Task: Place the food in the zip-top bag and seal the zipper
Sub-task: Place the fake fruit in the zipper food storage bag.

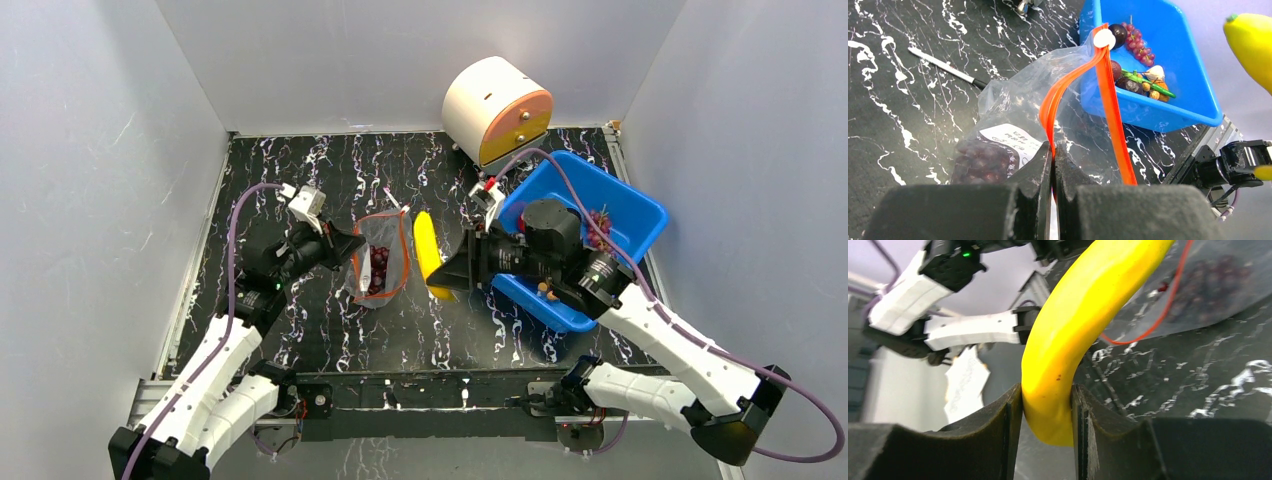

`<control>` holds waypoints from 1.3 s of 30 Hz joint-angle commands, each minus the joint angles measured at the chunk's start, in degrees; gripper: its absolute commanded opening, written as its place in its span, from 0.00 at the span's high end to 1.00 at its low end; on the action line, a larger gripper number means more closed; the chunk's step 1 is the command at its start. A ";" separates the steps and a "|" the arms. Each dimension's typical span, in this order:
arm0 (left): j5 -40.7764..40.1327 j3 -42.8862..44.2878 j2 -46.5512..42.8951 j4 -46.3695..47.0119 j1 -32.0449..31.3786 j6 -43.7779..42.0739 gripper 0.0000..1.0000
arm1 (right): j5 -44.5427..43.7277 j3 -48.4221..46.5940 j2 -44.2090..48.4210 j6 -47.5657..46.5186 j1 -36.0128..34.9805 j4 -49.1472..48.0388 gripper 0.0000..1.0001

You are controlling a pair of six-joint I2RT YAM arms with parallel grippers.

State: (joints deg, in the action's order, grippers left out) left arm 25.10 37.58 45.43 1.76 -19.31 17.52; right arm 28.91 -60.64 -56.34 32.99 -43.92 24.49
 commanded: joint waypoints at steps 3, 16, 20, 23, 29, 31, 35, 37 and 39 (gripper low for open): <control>2.38 -1.29 -0.60 8.42 -0.37 0.32 1.00 | 6.98 3.50 0.93 9.15 -2.04 -9.83 0.77; 9.87 -4.24 -0.73 14.34 -0.30 -0.29 1.00 | 3.45 -0.43 -8.33 13.24 -9.38 -8.17 0.74; 11.21 -4.86 -2.05 13.99 -0.30 -0.87 1.00 | 0.75 -3.10 -11.93 16.24 -9.42 -4.30 0.72; 12.36 -5.53 -3.08 14.05 -0.29 -1.33 1.00 | -0.28 -2.71 -12.77 21.42 -9.43 -5.82 0.71; 14.45 -5.22 -3.42 13.73 -0.29 -1.41 1.00 | -3.97 -2.85 -14.19 24.41 -9.38 -5.87 0.68; 15.68 -5.32 -3.33 14.30 -0.28 -0.76 1.00 | -5.09 -2.69 -14.70 25.65 -9.43 -6.30 0.68; 16.67 -5.27 -2.99 14.53 -0.30 0.14 1.00 | -5.31 -1.60 -15.42 29.94 -9.42 -10.72 0.66; 16.82 -5.01 -2.96 13.97 -0.31 -0.20 1.00 | -6.30 -0.84 -15.25 32.15 -9.41 -12.12 0.66; 16.86 -4.92 -3.24 13.63 -0.29 -0.50 1.00 | -8.11 -0.02 -14.60 33.97 -9.43 -13.65 0.66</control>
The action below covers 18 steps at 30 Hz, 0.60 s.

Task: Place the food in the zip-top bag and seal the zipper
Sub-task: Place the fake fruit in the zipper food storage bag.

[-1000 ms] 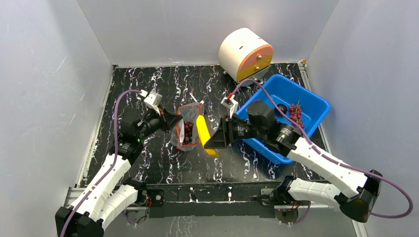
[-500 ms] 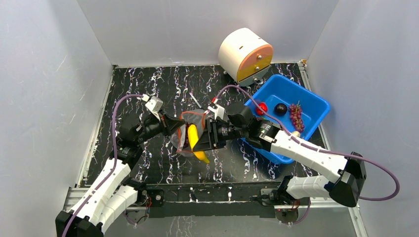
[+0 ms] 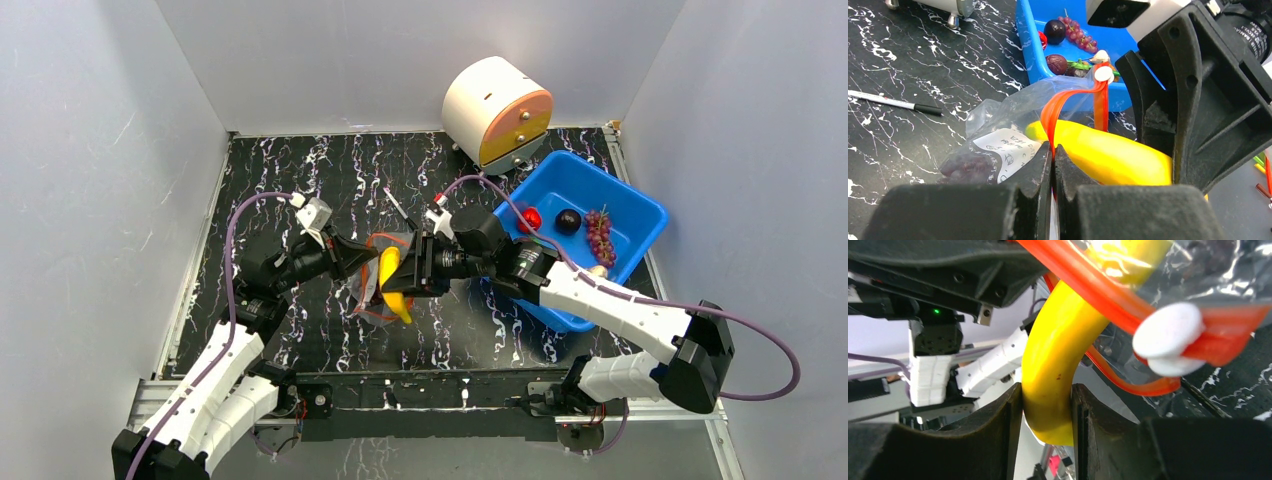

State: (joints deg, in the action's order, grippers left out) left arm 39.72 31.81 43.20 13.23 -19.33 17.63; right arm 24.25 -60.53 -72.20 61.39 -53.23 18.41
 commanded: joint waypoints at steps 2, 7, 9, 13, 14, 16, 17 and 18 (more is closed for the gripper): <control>2.04 0.72 -1.43 2.15 -0.27 -0.75 1.00 | -5.96 0.50 2.05 7.14 -0.11 -8.22 0.65; 2.37 0.45 -2.29 2.88 -0.30 0.06 1.00 | -9.79 1.44 2.29 9.95 -0.03 -8.60 0.62; 2.59 0.39 -2.53 2.94 -0.31 0.30 1.00 | -11.23 1.91 2.28 11.29 0.04 -8.56 0.61; 2.41 0.22 -3.26 3.24 -0.28 0.92 1.00 | -14.36 4.39 3.11 15.41 0.02 -11.58 0.55; 2.38 0.26 -3.37 3.07 -0.31 1.00 1.00 | -14.85 4.98 3.24 16.51 0.00 -12.45 0.54; 2.30 0.36 -3.55 2.72 -0.27 0.68 1.00 | -16.16 5.89 3.45 17.75 0.12 -13.69 0.53; 2.21 0.37 -3.56 2.61 -0.27 0.66 1.00 | -17.00 6.12 3.42 18.15 0.09 -13.97 0.54; 2.20 0.43 -3.63 2.47 -0.29 0.65 1.00 | -17.71 6.20 3.40 18.52 0.08 -14.12 0.55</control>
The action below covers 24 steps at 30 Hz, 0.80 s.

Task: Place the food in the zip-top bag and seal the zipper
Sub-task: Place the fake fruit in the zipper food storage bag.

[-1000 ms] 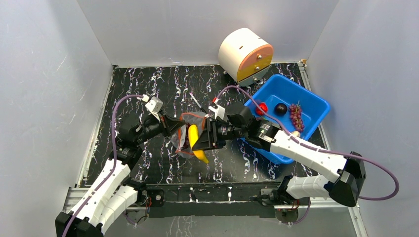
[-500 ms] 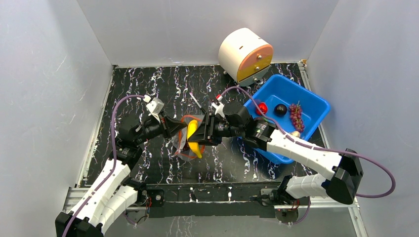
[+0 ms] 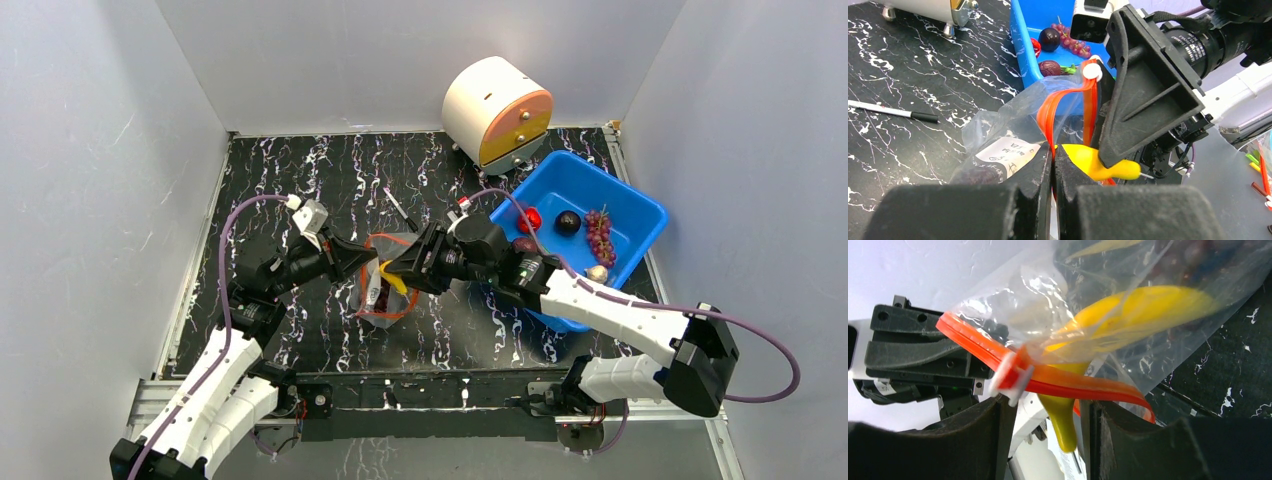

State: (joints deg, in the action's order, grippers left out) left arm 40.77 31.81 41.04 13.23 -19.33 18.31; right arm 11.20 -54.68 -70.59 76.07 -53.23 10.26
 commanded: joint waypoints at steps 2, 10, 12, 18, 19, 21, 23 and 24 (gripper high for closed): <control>1.28 0.52 -1.49 2.43 -0.27 0.06 1.00 | -6.05 0.26 1.55 3.91 0.09 -6.36 0.58; 1.79 0.57 -1.50 2.56 -0.30 0.54 1.00 | -8.71 -0.63 0.34 3.81 0.08 -6.22 0.62; 1.37 0.69 -1.55 2.32 -0.29 0.38 1.00 | -8.78 -0.99 0.30 3.59 0.09 -6.28 0.61; -1.20 1.30 -1.70 -0.04 -0.27 -0.83 1.00 | -10.10 -3.20 0.63 -1.37 0.13 -2.86 0.58; -2.03 1.39 -1.74 -0.43 -0.27 -1.00 1.00 | -9.91 -3.56 0.93 -2.85 0.11 -3.06 0.58; -3.42 1.62 -1.91 -1.47 -0.29 -1.78 1.00 | -9.33 -4.75 1.31 -5.85 0.07 -2.51 0.56; -4.42 1.91 -2.08 -2.07 -0.27 -2.44 1.00 | -8.76 -6.46 1.65 -9.06 0.09 -1.47 0.55; -5.11 1.79 -2.22 -2.34 -0.29 -2.52 1.00 | -8.71 -7.28 1.76 -10.54 0.07 -0.76 0.54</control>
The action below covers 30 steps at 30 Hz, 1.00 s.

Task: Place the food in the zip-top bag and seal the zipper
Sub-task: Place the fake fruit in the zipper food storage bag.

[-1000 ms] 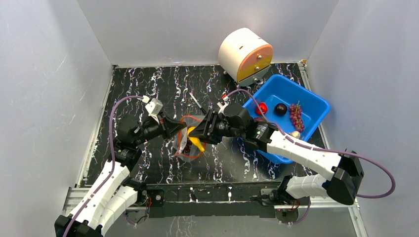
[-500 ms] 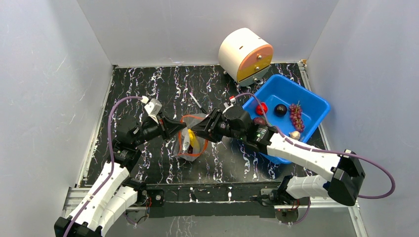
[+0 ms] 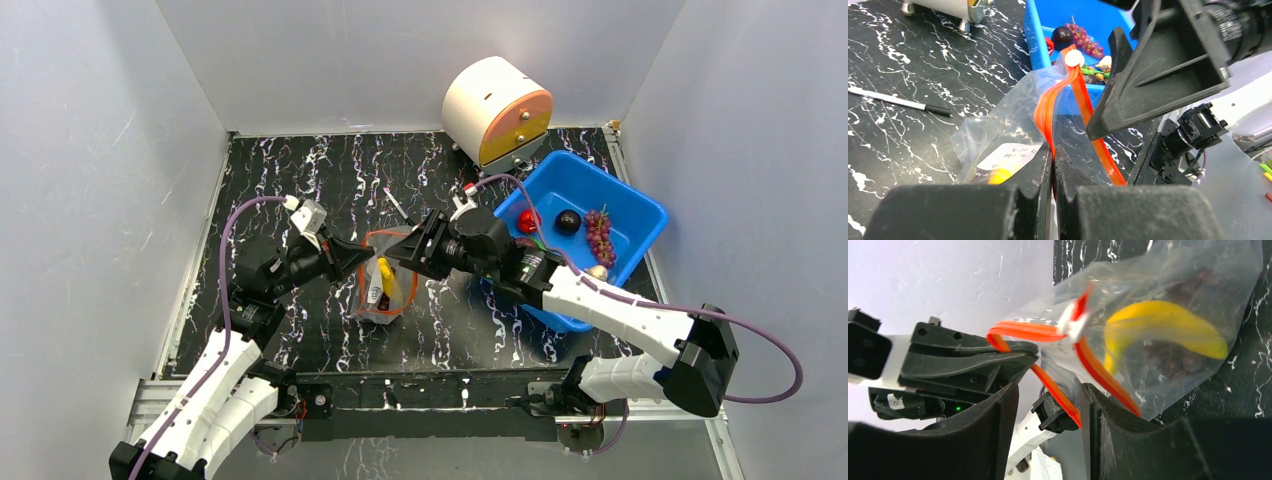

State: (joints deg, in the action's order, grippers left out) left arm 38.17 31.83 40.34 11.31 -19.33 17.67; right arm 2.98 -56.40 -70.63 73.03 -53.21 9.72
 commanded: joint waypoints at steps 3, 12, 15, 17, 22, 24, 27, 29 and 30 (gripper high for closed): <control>-4.40 2.22 -1.56 -2.23 -0.33 -2.51 1.00 | -2.34 -8.14 2.17 -11.71 0.12 3.04 0.52; -10.76 3.36 -1.39 -5.85 -0.27 -3.87 1.00 | -18.93 -16.76 2.83 -27.89 0.10 13.54 0.51; -10.92 3.53 -1.40 -5.97 -0.25 -3.87 1.00 | -27.94 -19.56 1.86 -33.40 0.19 18.35 0.52; -10.93 3.64 -1.40 -6.36 -0.27 -3.87 1.00 | -33.79 -21.15 0.88 -37.62 0.39 20.19 0.52; -10.15 3.22 -1.28 -5.36 -0.29 -3.43 1.00 | -40.83 -21.59 0.11 -47.10 3.50 20.75 0.49; -9.80 3.33 -1.06 -5.44 -0.27 -3.19 1.00 | -40.13 -21.17 -0.19 -50.28 7.03 20.79 0.47; -9.97 3.78 -1.03 -6.21 -0.32 -3.17 1.00 | -35.43 -20.60 -1.94 -51.72 15.97 22.19 0.48; -10.23 3.78 -1.20 -6.50 -0.30 -3.33 1.00 | -33.25 -19.29 -3.28 -51.69 21.14 22.29 0.48; -10.22 3.74 -1.30 -6.48 -0.27 -3.39 1.00 | -32.54 -18.64 -3.89 -51.76 23.25 22.25 0.48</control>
State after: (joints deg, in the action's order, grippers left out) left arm 27.81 33.23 39.70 4.97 -19.35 14.63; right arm -30.87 -75.53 -72.79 24.86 -38.00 31.57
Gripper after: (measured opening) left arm 0.009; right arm 0.522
